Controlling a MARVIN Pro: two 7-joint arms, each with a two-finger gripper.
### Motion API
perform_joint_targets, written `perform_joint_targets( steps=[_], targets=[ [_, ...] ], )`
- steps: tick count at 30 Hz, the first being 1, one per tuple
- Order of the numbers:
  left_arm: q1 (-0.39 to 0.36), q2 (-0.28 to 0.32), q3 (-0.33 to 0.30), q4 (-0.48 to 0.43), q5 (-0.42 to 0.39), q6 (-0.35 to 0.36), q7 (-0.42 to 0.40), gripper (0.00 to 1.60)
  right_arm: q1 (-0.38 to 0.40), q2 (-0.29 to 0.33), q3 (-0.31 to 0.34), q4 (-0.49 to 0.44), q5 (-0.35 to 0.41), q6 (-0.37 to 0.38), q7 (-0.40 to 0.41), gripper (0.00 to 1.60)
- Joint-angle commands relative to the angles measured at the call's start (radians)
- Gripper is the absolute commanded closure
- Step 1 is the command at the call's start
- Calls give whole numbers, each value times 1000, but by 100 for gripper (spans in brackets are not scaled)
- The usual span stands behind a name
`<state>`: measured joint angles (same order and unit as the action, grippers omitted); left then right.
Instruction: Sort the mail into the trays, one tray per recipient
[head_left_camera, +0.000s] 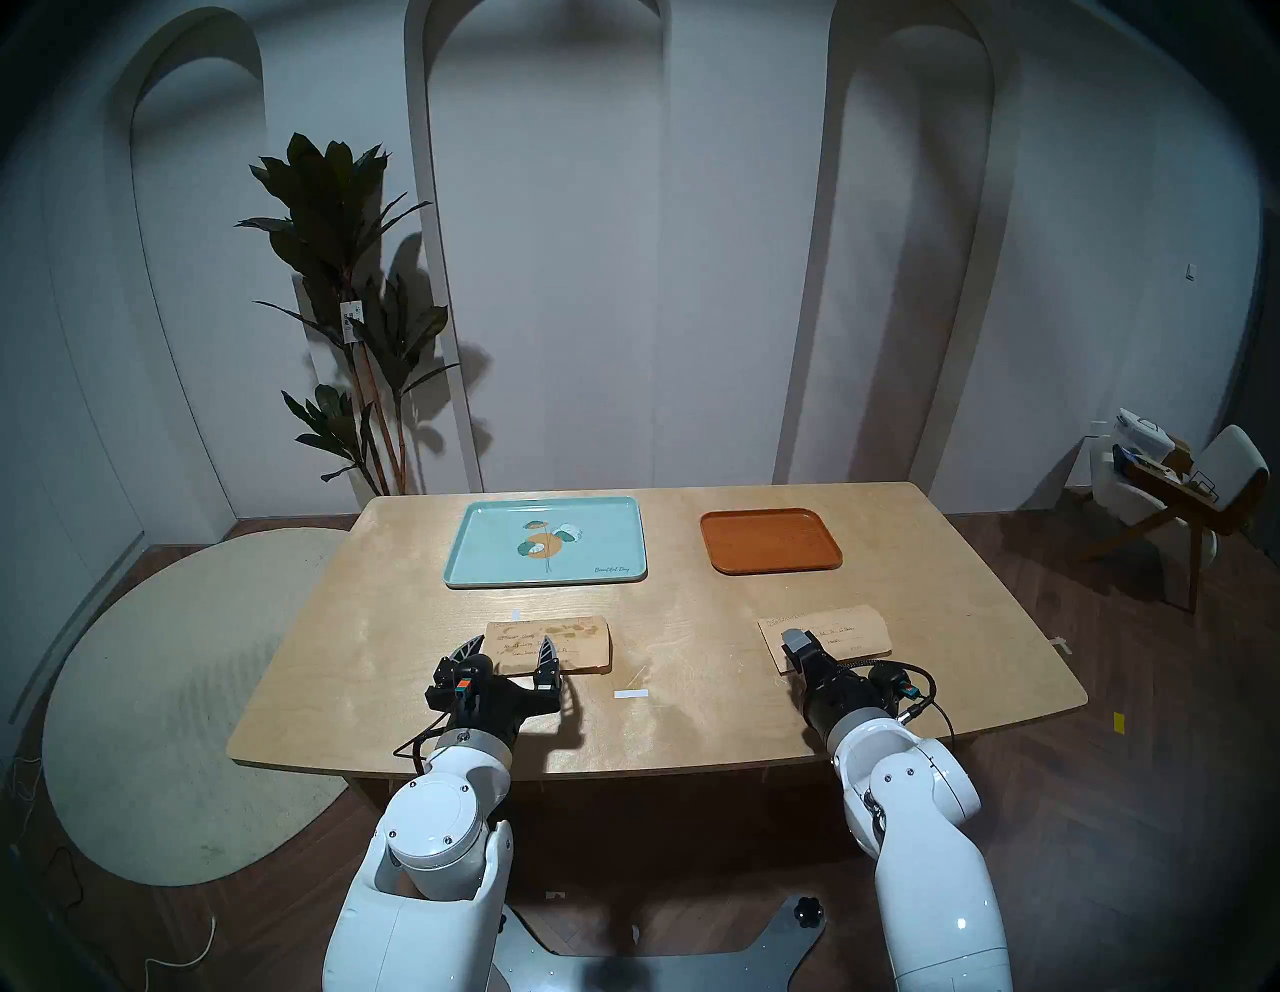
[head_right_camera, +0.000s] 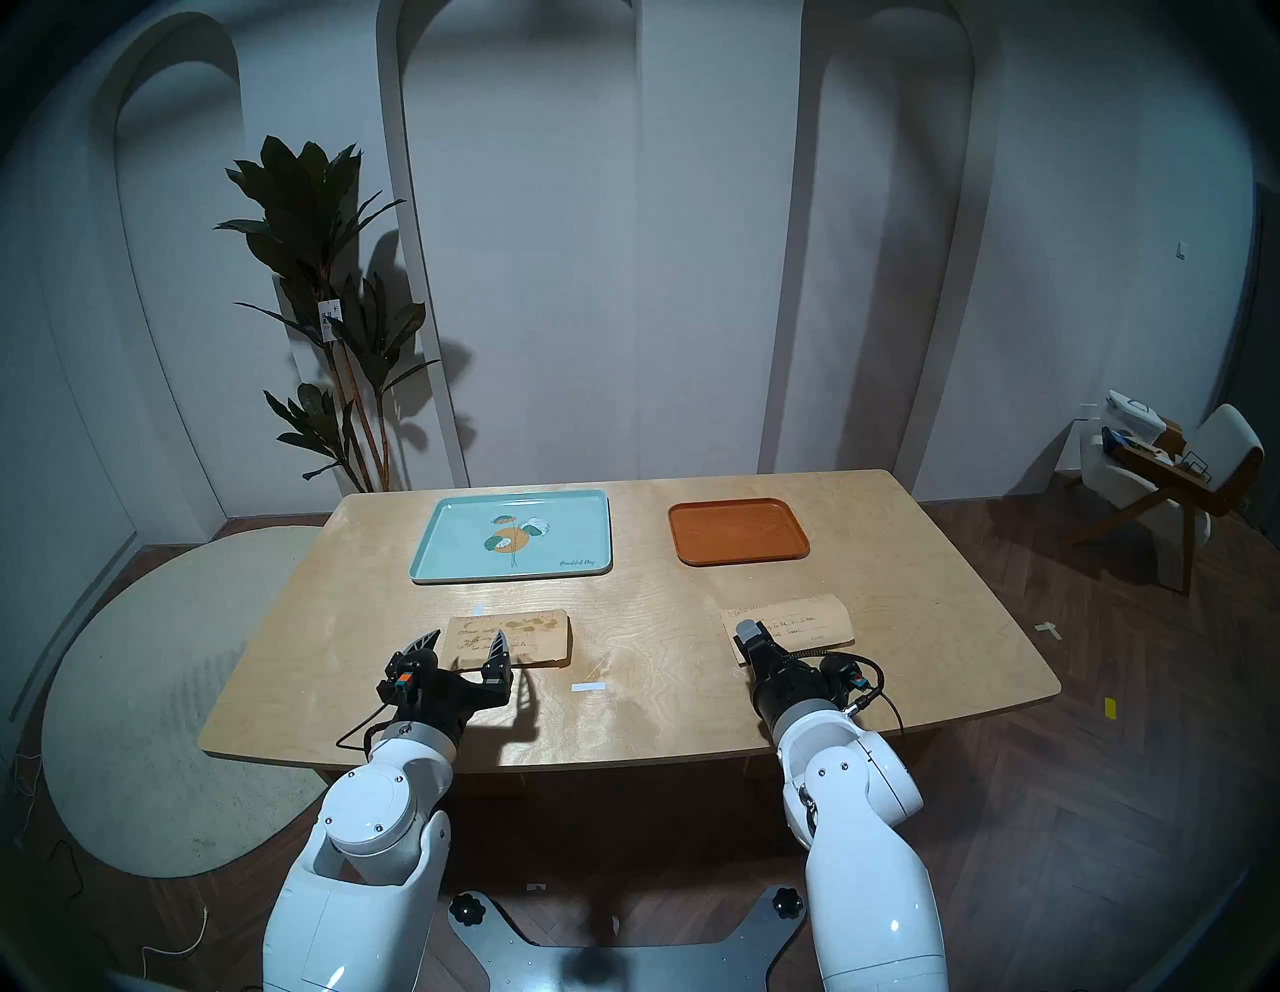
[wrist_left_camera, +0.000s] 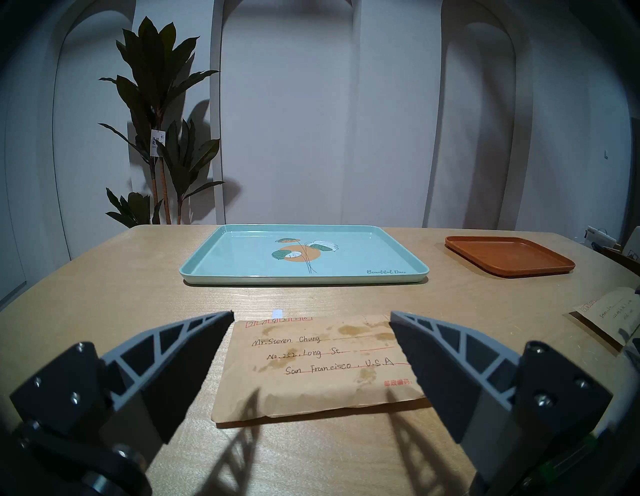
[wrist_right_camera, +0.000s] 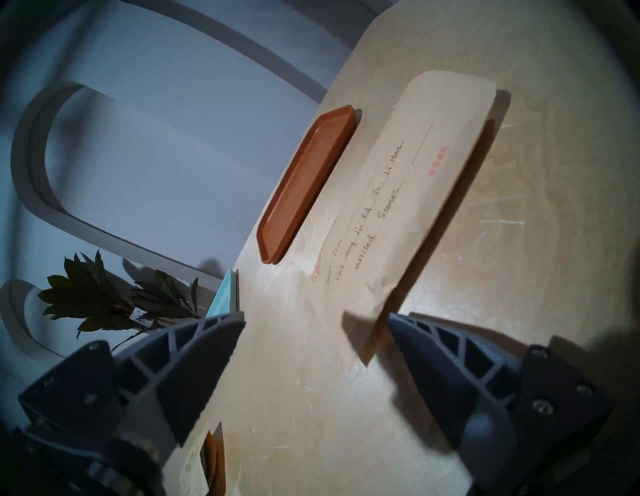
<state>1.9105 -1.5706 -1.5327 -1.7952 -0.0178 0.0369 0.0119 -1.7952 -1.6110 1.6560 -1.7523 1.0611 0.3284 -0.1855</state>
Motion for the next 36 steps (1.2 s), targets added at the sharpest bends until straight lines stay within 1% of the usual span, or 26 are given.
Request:
perform_joint_targets(
  steps=[1,14,15,16,17,24,27,29,30,31,32,33,36],
  targets=[
    [-5,0,0,-19,1,-4,1,0,64,-7,20,111,60,56,-53,0],
    [-5,0,0,-18,1,-4,1,0,118,-5,51,203,121,75,-90,0],
    [-5,0,0,-18,1,-4,1,0,122,-5,52,209,123,76,-93,94],
    [-5,0,0,-18,1,-4,1,0,127,-5,54,215,131,75,-99,121],
    [-6,0,0,-18,1,-4,1,0,131,-5,56,221,137,76,-101,160],
    [-5,0,0,-18,1,-4,1,0,140,-5,54,218,139,86,-123,160],
    [-5,0,0,-18,1,-4,1,0,139,-1,41,207,121,84,-128,160],
    [-5,0,0,-18,1,-4,1,0,129,-3,30,184,105,79,-144,160],
    [-5,0,0,-18,1,-4,1,0,112,-3,20,157,87,73,-148,132],
    [-5,0,0,-18,1,-4,1,0,95,-3,12,132,80,71,-150,54],
    [-5,0,0,-18,1,-4,1,0,65,-3,3,98,71,65,-138,2],
    [-5,0,0,-18,1,-4,1,0,44,-3,-3,73,73,63,-142,0],
    [-6,0,0,-16,0,-5,1,0,37,-5,-13,63,82,99,-156,0]
  ],
)
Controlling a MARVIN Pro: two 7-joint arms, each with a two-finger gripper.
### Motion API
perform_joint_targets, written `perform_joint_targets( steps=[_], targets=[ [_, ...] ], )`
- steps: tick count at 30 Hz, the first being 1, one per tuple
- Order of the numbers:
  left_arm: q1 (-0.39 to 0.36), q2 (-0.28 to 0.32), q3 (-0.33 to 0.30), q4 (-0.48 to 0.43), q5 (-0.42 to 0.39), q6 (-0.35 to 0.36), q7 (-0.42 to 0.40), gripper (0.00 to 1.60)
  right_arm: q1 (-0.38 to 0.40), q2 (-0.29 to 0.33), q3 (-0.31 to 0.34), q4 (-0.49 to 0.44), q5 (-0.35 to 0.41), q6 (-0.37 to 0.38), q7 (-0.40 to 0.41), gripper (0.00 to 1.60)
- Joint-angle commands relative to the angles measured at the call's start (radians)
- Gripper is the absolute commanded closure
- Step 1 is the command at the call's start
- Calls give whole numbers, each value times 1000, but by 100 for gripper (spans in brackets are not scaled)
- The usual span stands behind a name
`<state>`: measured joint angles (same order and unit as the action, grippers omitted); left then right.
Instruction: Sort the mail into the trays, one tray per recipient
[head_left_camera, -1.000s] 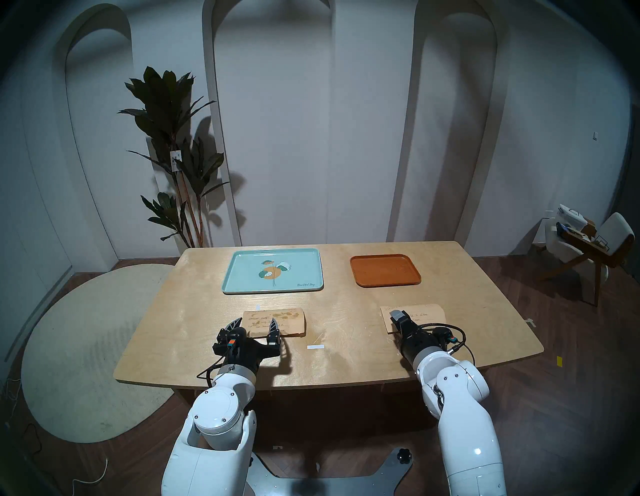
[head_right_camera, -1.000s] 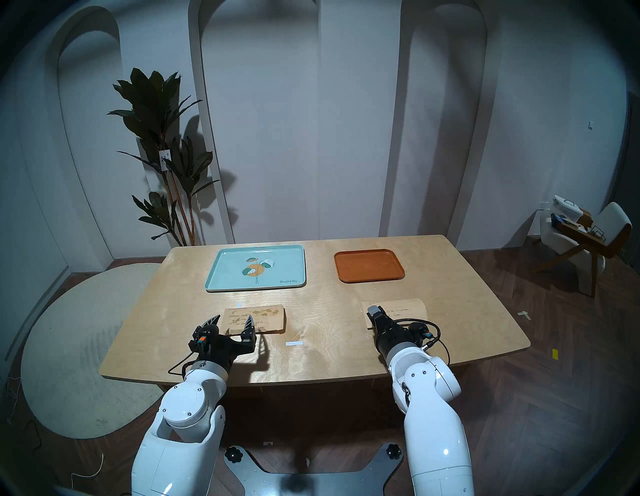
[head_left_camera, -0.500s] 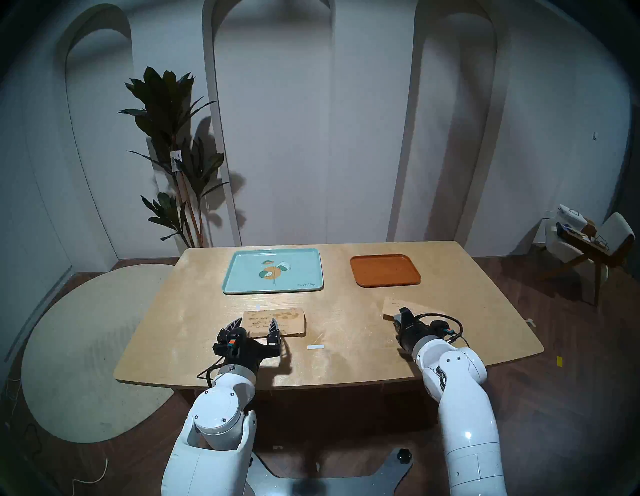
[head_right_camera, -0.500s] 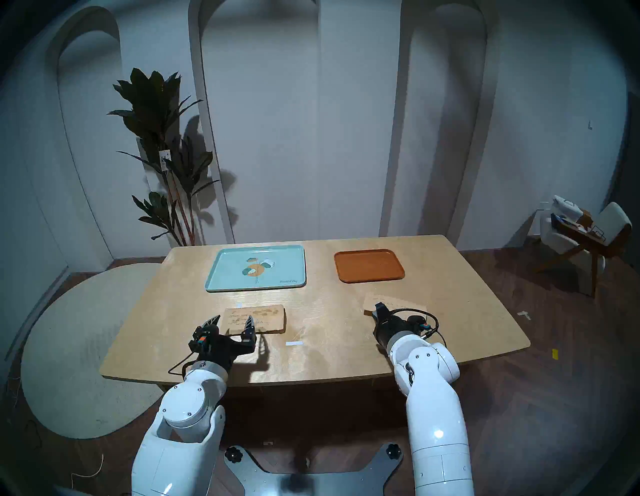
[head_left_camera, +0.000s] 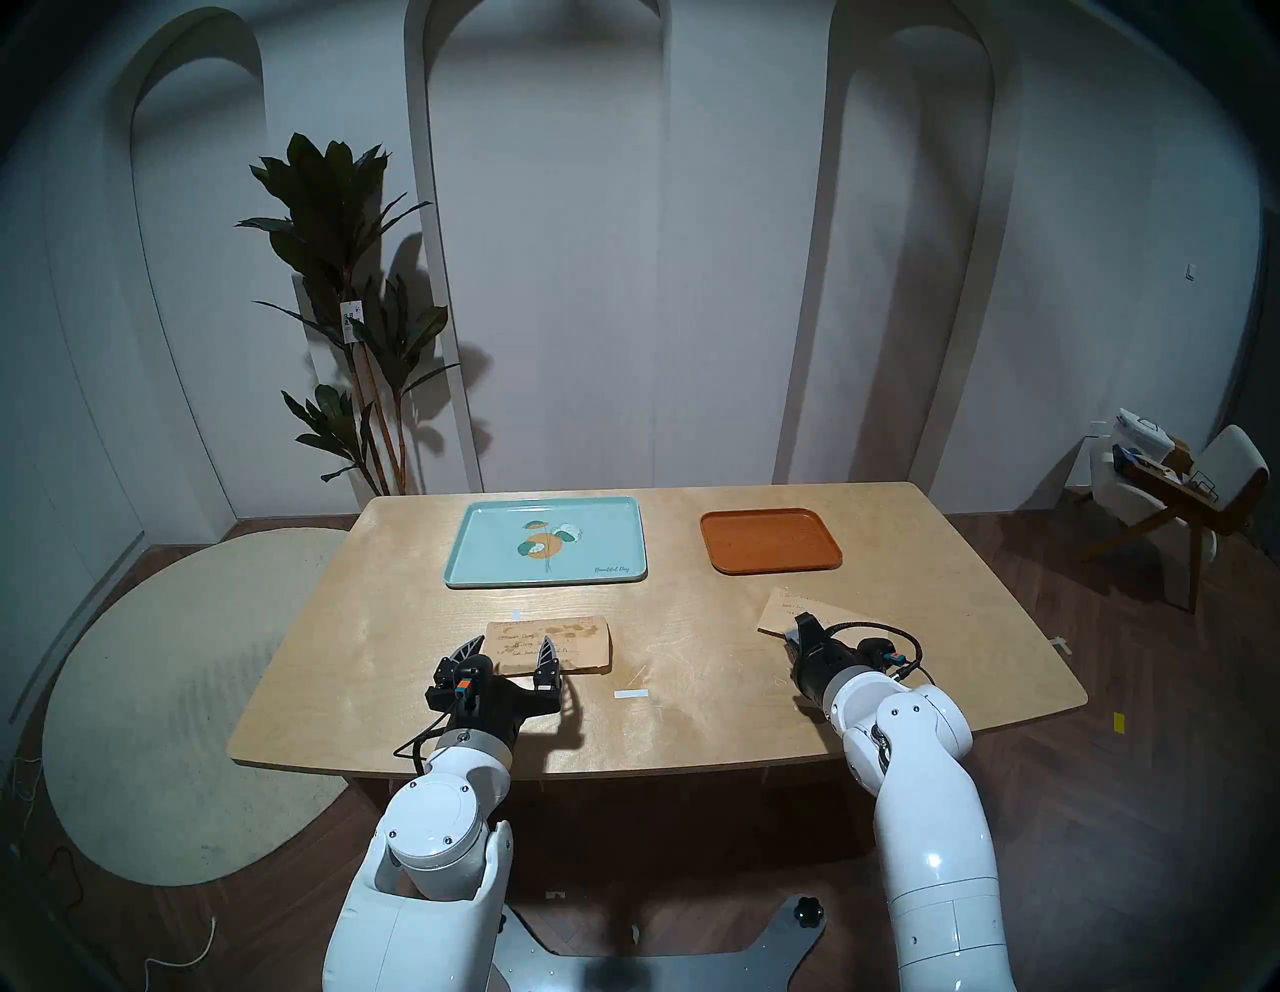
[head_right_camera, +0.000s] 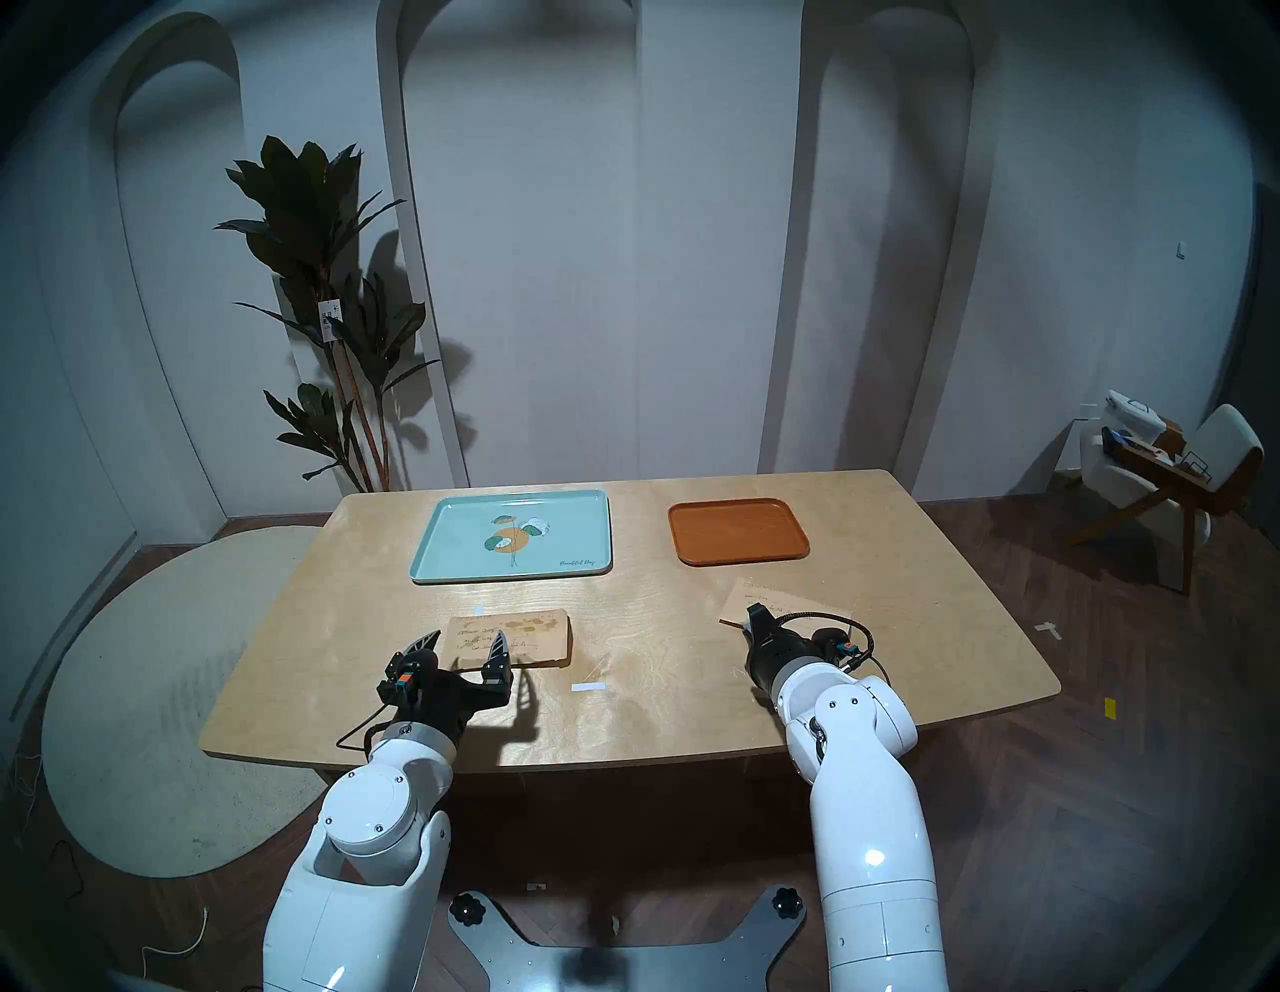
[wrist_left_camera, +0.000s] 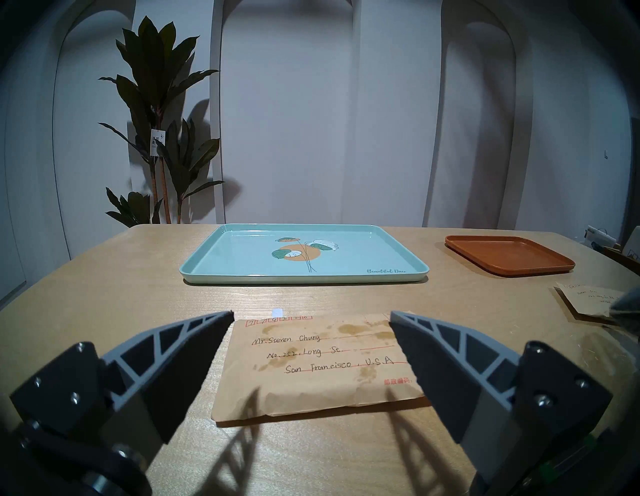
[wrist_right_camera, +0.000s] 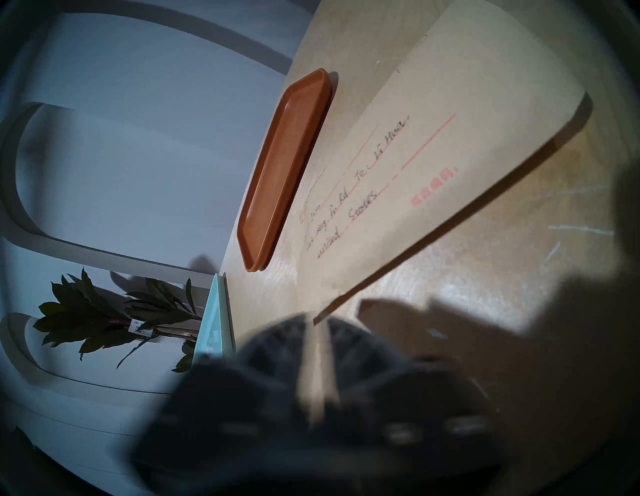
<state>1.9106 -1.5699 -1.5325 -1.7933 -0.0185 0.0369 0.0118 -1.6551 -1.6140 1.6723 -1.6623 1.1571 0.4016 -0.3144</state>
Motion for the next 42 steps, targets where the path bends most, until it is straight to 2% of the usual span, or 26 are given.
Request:
perform_joint_targets(
  steps=[1,7,20,34,39,42],
  targets=[
    [-6,0,0,-18,1,-5,1,0,-113,-3,-34,-36,-14,28,-29,0],
    [-7,0,0,-18,1,-5,1,0,-157,-6,-66,-86,-19,31,-42,0],
    [-7,0,0,-17,0,-5,1,0,-261,-12,-48,-203,-57,-84,-108,0],
    [-6,0,0,-19,1,-5,1,0,-409,-27,-46,-317,-104,-340,-133,0],
    [-5,0,1,-21,1,-4,2,0,-379,-30,-34,-290,-130,-417,-141,0],
    [-5,0,1,-21,1,-4,2,0,-341,-32,-21,-266,-144,-428,-144,0]
  ],
)
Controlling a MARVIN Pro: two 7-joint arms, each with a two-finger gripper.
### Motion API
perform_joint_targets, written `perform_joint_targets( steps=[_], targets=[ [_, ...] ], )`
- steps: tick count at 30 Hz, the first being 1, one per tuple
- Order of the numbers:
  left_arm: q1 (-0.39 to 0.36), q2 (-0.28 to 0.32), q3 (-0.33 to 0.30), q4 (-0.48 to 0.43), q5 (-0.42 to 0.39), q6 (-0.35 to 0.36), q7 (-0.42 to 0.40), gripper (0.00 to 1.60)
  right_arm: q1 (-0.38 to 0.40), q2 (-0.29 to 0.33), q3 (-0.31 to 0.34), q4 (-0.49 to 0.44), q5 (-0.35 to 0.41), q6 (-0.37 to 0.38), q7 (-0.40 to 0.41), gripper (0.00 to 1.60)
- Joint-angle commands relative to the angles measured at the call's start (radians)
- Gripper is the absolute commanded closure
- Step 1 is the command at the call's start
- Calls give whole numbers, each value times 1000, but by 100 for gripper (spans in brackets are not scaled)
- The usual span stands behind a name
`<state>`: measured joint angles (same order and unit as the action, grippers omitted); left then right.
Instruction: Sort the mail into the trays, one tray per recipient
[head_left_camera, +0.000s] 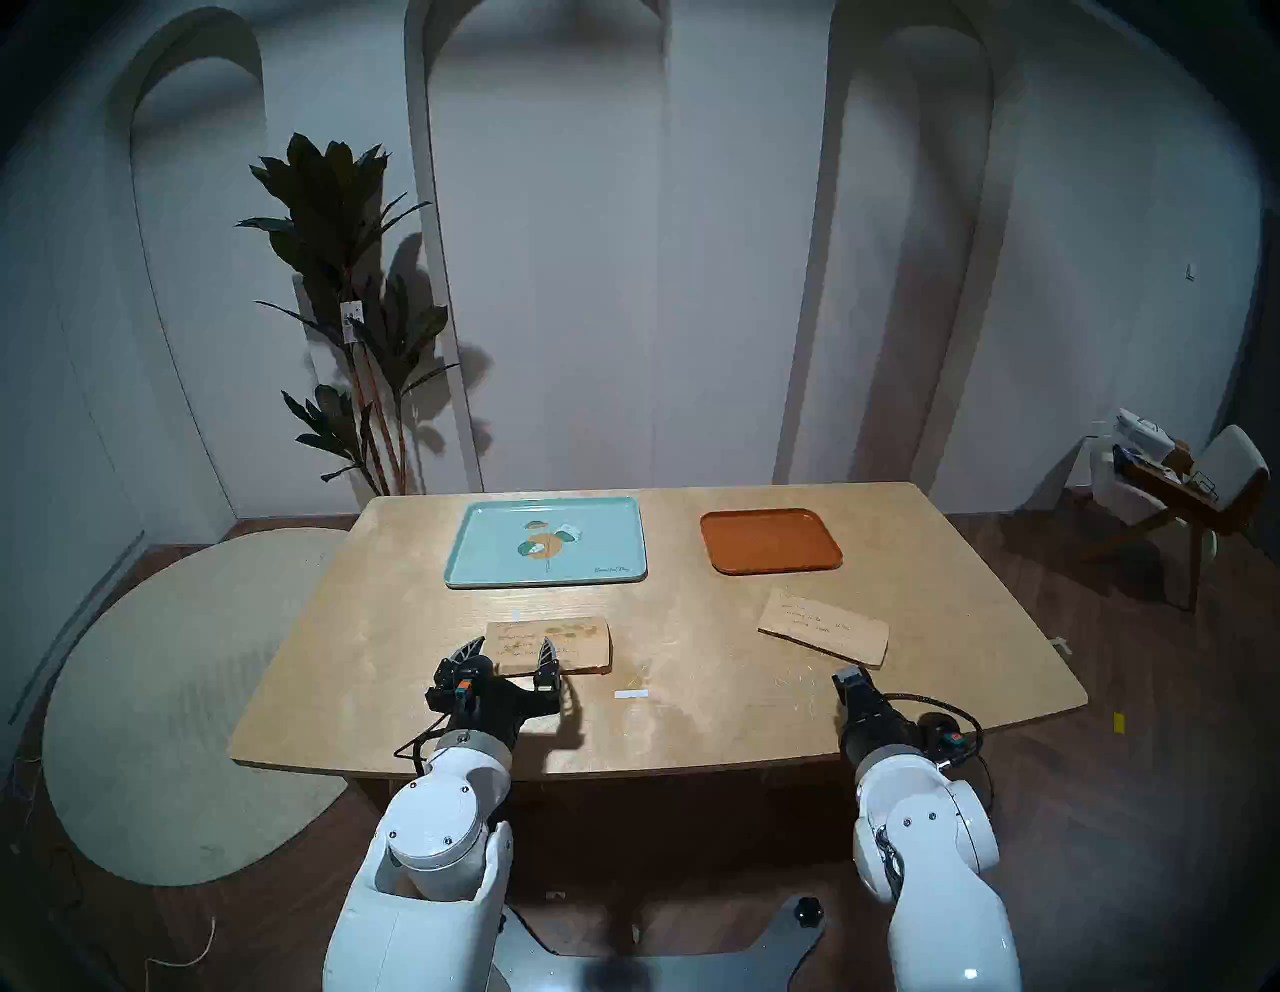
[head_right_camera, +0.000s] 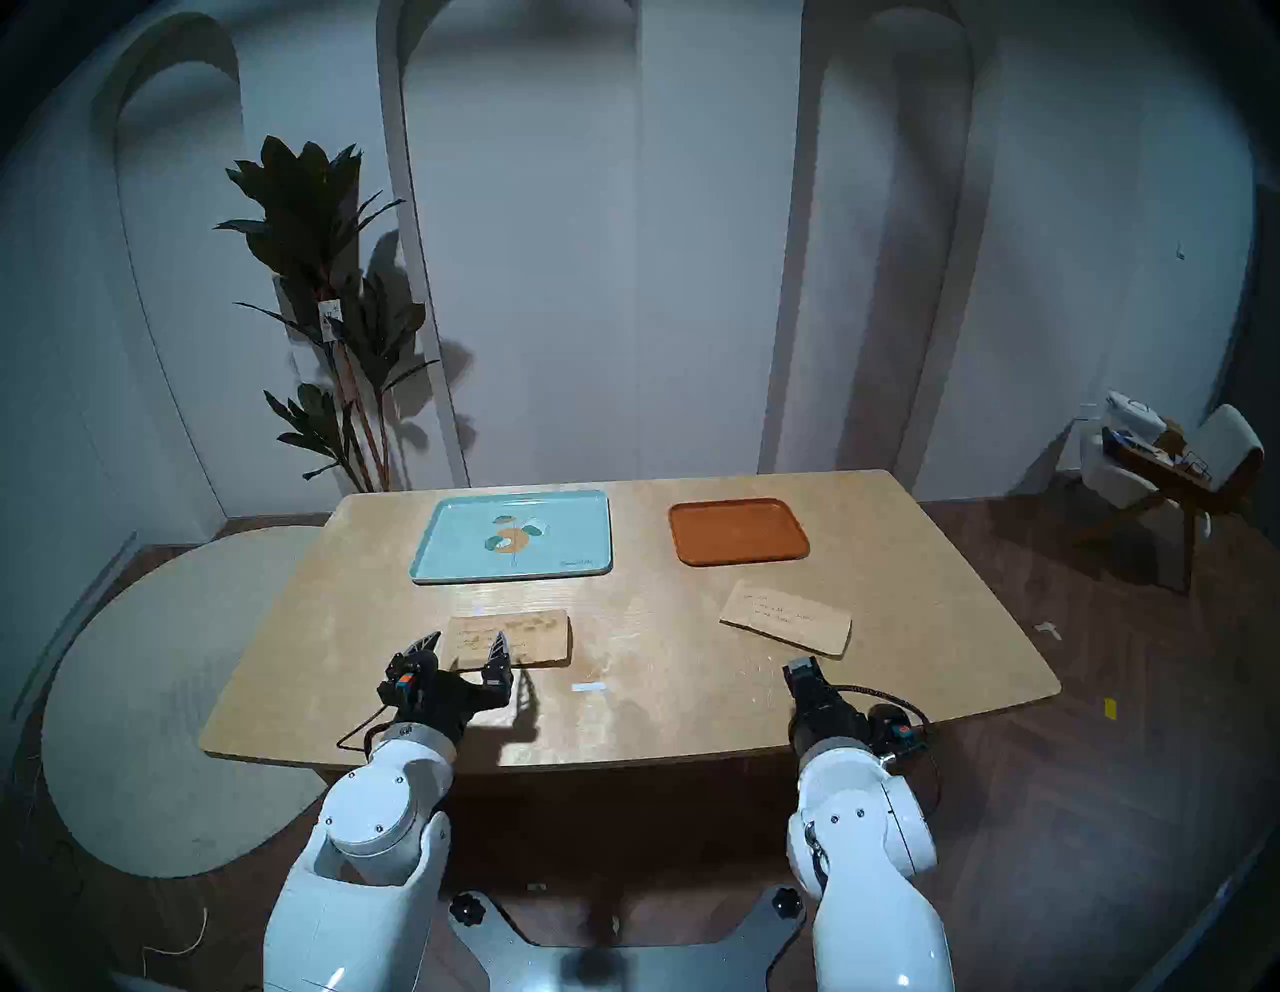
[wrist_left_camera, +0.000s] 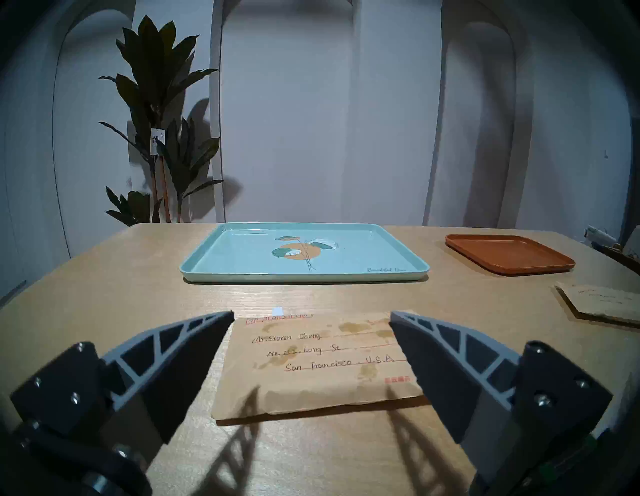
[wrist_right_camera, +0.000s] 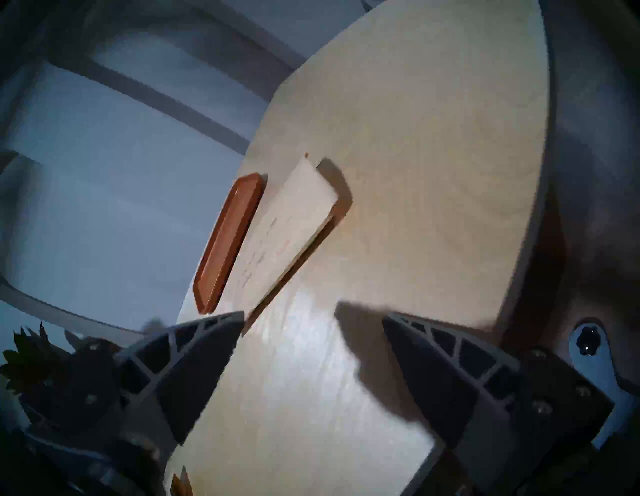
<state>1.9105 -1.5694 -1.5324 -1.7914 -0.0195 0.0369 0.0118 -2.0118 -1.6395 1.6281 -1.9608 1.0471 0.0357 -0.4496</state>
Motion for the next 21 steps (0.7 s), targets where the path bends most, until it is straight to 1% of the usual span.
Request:
perform_joint_targets(
  steps=[1,9,11,12,16,21],
  targets=[
    [-5,-1,1,-23,2,-4,2,0,28,-5,26,38,-38,-62,-12,0],
    [-5,0,1,-22,2,-4,2,0,130,18,33,90,-55,-54,-31,0],
    [-5,0,1,-22,2,-4,2,0,144,19,35,99,-46,-46,-34,0],
    [-5,0,1,-22,2,-4,2,0,168,21,37,119,-44,-45,-38,0],
    [-5,0,1,-22,2,-4,2,0,216,28,51,162,-26,-38,-38,0],
    [-5,0,1,-22,2,-4,2,0,264,42,65,202,-10,-30,-46,0]
  ],
)
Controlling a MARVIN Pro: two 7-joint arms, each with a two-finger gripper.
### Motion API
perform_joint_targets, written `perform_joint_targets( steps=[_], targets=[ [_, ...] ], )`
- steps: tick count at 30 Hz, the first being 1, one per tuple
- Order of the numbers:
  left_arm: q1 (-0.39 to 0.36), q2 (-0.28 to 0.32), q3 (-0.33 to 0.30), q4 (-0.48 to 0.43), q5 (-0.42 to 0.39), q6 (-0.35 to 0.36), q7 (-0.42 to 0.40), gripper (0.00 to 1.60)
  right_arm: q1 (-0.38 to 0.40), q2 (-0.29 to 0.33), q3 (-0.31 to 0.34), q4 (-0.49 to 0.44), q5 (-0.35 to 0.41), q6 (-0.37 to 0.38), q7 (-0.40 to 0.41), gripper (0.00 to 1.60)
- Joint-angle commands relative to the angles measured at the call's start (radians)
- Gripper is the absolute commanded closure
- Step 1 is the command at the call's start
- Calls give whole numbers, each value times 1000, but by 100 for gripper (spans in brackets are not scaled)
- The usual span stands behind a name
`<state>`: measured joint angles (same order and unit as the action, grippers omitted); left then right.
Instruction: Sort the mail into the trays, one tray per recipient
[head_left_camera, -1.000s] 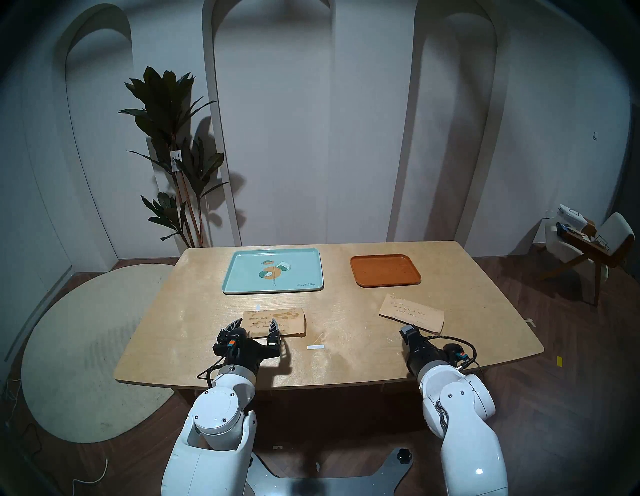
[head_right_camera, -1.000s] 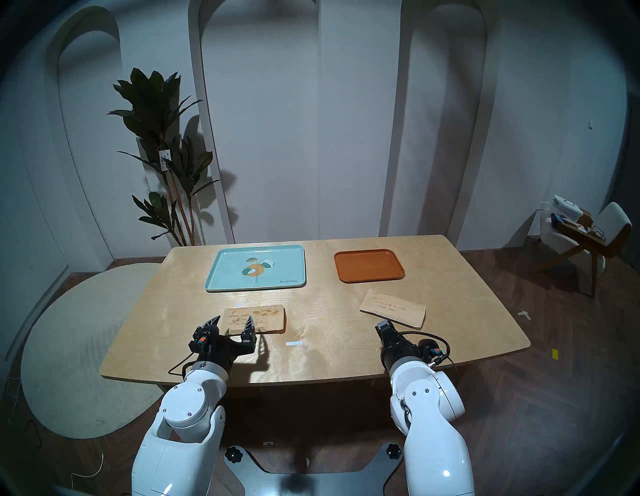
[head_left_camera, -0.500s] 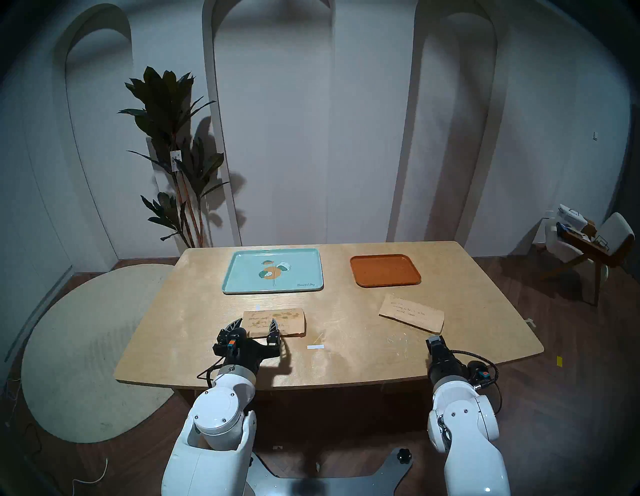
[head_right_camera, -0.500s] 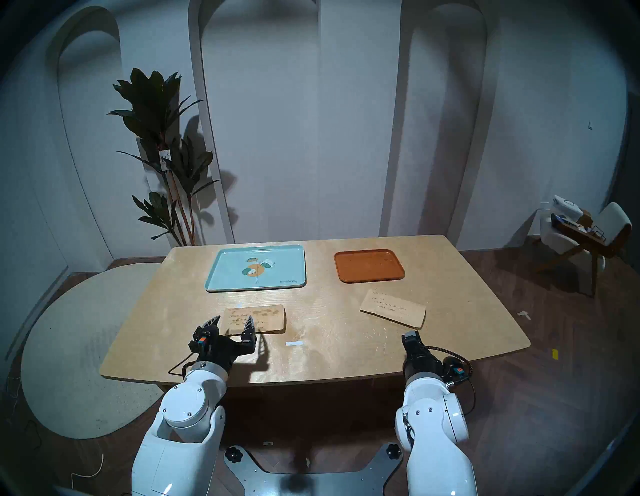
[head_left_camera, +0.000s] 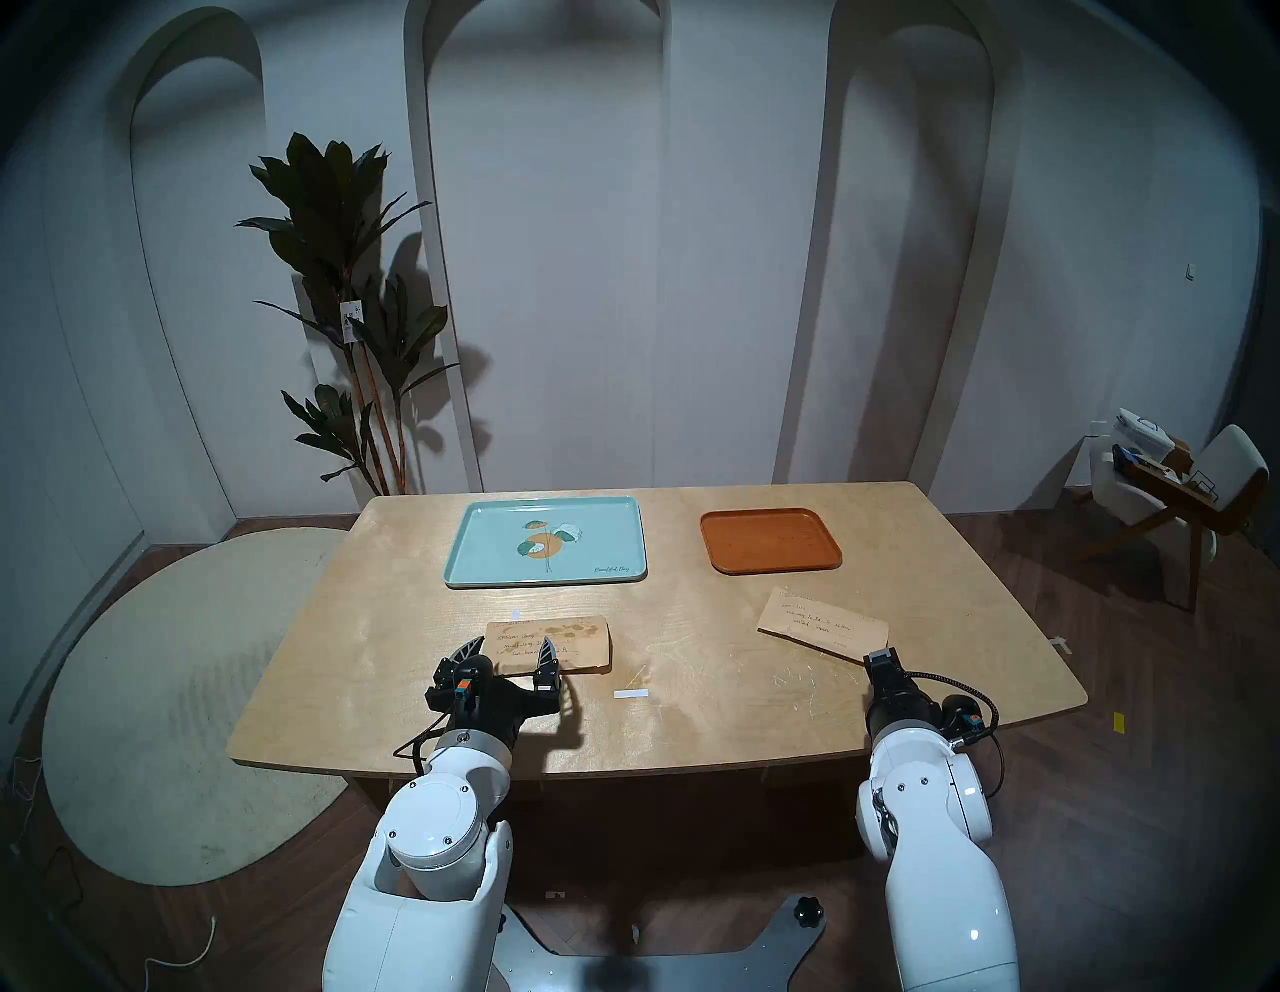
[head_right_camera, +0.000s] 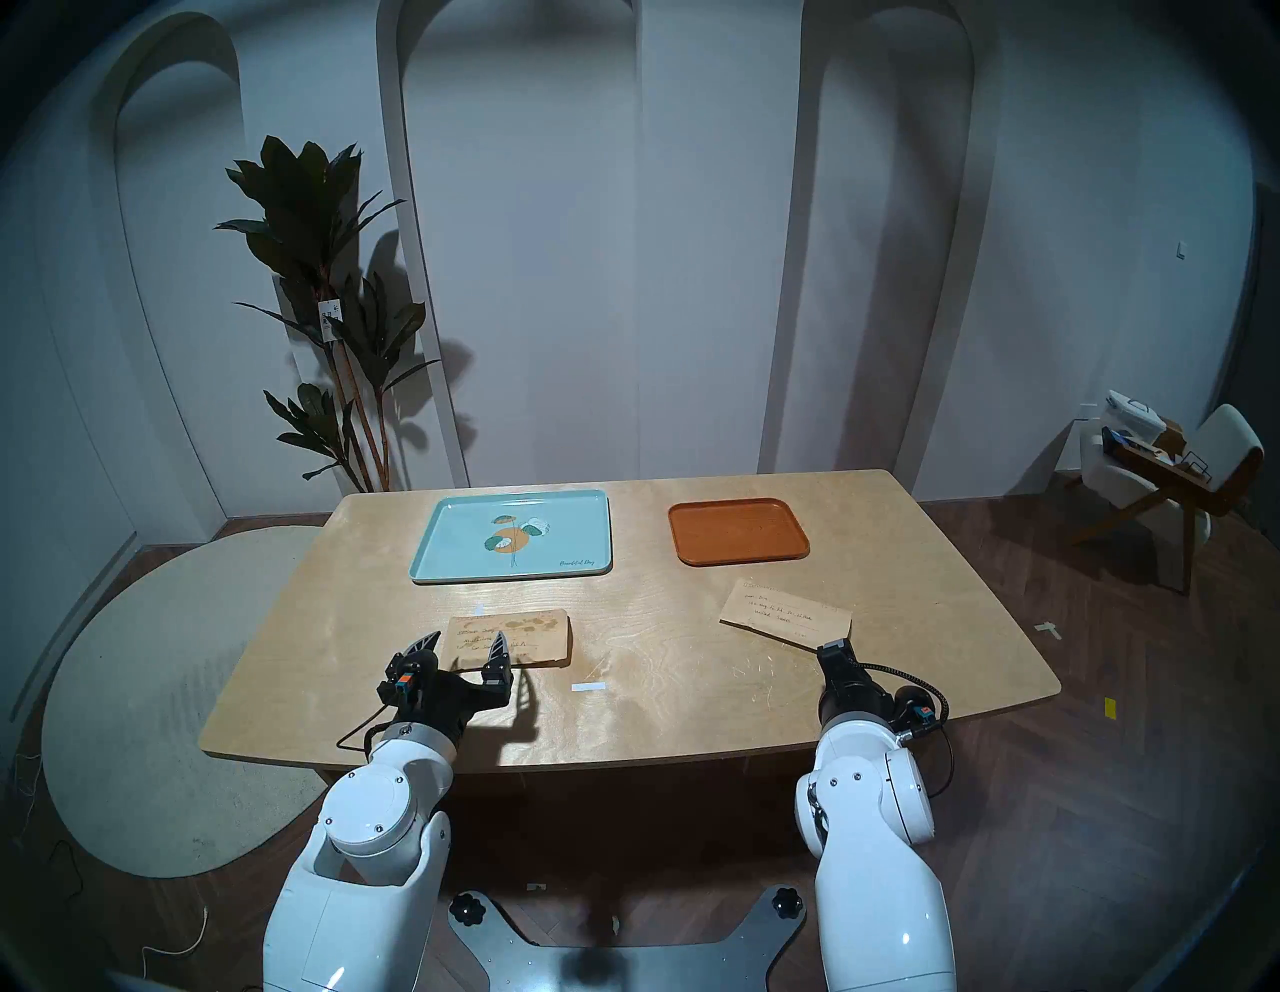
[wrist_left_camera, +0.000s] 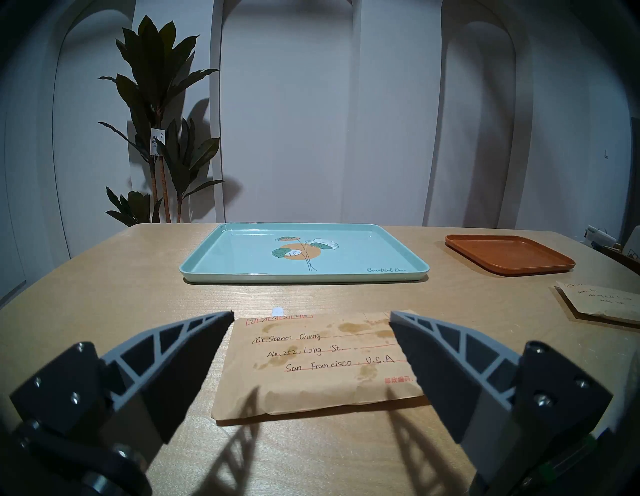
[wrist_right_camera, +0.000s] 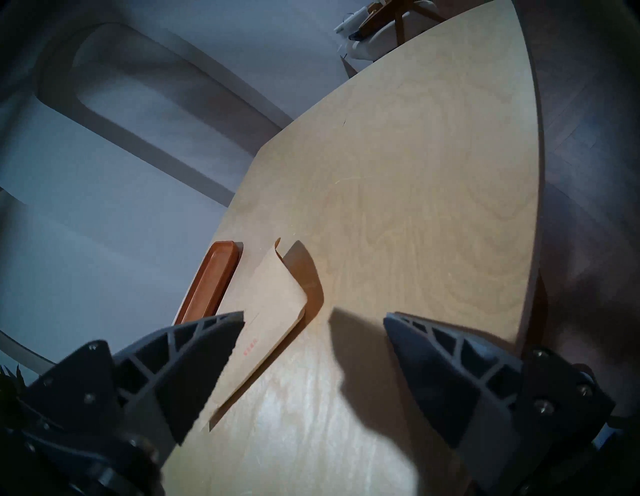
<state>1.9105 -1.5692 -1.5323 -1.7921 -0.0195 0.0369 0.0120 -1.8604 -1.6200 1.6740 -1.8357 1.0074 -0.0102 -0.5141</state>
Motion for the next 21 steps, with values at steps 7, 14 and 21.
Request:
perform_joint_targets(
  steps=[7,14,21],
  targets=[
    [-6,-1,0,-21,1,-5,1,0,132,37,37,115,118,43,18,0],
    [-5,-1,1,-21,2,-4,1,0,138,34,-3,53,107,94,-32,0],
    [-7,0,0,-19,1,-5,1,0,78,26,-111,-86,79,124,-56,0]
  ],
)
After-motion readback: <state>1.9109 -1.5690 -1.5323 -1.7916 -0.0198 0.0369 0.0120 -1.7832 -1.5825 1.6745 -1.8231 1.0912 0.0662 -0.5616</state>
